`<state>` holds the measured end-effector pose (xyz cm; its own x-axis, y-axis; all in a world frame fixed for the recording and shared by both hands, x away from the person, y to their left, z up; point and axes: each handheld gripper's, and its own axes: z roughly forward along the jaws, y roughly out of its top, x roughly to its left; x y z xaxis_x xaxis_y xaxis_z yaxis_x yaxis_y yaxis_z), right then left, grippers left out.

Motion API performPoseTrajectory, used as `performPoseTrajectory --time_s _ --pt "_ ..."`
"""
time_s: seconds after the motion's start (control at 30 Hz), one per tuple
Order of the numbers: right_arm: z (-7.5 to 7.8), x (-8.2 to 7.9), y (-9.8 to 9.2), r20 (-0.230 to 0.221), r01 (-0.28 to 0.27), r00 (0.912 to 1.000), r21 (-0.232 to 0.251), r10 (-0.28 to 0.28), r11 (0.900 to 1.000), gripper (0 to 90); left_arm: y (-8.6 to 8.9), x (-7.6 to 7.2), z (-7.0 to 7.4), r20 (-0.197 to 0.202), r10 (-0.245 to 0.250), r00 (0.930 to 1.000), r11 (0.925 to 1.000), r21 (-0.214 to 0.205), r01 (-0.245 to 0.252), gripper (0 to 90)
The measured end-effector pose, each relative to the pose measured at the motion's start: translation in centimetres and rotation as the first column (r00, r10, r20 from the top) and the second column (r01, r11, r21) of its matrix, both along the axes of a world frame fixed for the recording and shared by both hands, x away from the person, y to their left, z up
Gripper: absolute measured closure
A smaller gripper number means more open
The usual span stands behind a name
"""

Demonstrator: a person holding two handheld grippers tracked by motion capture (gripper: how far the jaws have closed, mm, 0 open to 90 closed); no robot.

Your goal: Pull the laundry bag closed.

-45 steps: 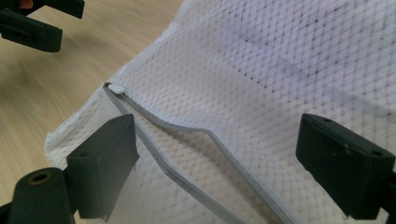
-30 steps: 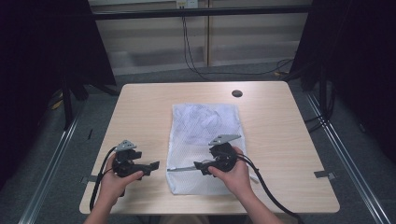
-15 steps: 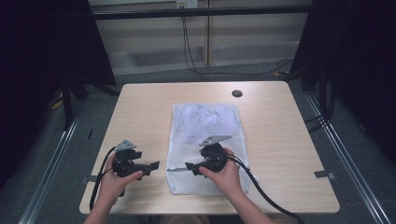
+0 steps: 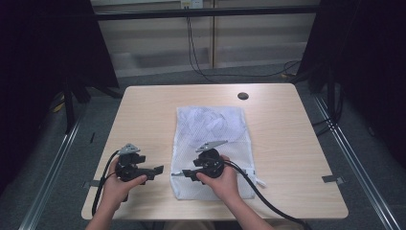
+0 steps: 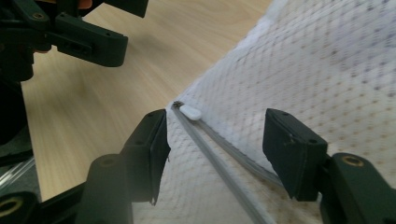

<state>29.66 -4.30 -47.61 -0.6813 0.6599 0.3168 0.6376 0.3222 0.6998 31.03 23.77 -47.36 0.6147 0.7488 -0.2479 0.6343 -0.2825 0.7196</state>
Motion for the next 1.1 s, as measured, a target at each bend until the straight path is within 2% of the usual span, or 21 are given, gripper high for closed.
performPoseTrajectory --time_s 0.03,0.07,0.1,0.33,0.43,0.57,0.6,0.7,0.73,1.1 --pt "-0.1 0.0 0.3 -0.004 0.002 1.0000 -0.005 -0.002 1.0000 46.5 0.0 0.0 0.0 0.000 0.000 1.0000 1.0000 0.006 0.000 6.7" --pt "-0.1 0.0 0.3 -0.004 0.002 1.0000 -0.005 -0.002 1.0000 46.5 0.0 0.0 0.0 0.001 0.001 1.0000 1.0000 0.009 -0.001 6.7" --pt "-0.2 0.2 0.6 -0.024 -0.009 0.9997 0.007 0.009 0.9999 49.2 0.0 0.0 0.0 0.000 0.001 1.0000 1.0000 0.007 -0.001 6.7" --pt "-0.6 0.6 1.5 -0.044 -0.012 0.9989 0.006 0.013 0.9999 59.0 0.1 0.2 -0.1 -0.003 0.001 1.0000 1.0000 0.005 -0.001 6.7" --pt "-0.9 0.8 2.0 -0.066 -0.013 0.9977 0.009 0.014 0.9999 63.7 0.1 0.2 -0.1 -0.003 0.002 1.0000 1.0000 0.006 -0.002 6.7" --pt "-1.2 1.0 2.4 -0.078 -0.009 0.9969 0.012 0.010 0.9999 66.7 0.2 0.2 -0.1 -0.005 0.011 0.9999 0.9999 0.002 -0.011 6.8" --pt "-1.3 1.2 2.6 -0.096 -0.013 0.9952 0.008 0.014 0.9999 68.1 0.2 0.2 -0.2 -0.004 0.012 0.9999 0.9999 0.003 -0.012 6.9" --pt "-1.5 1.2 2.9 -0.101 -0.015 0.9948 0.006 0.016 0.9999 69.9 0.1 0.3 -0.2 -0.003 0.014 0.9999 0.9999 0.008 -0.014 6.9" --pt "-1.6 1.3 3.1 -0.115 -0.019 0.9932 -0.002 0.019 0.9998 71.2 0.1 0.3 -0.2 -0.003 0.012 0.9999 0.9999 0.007 -0.012 7.0" --pt "-2.3 1.6 3.6 -0.136 -0.024 0.9905 0.005 0.024 0.9997 72.3 0.2 0.4 -0.4 -0.013 0.004 0.9999 0.9997 0.024 -0.003 7.1"
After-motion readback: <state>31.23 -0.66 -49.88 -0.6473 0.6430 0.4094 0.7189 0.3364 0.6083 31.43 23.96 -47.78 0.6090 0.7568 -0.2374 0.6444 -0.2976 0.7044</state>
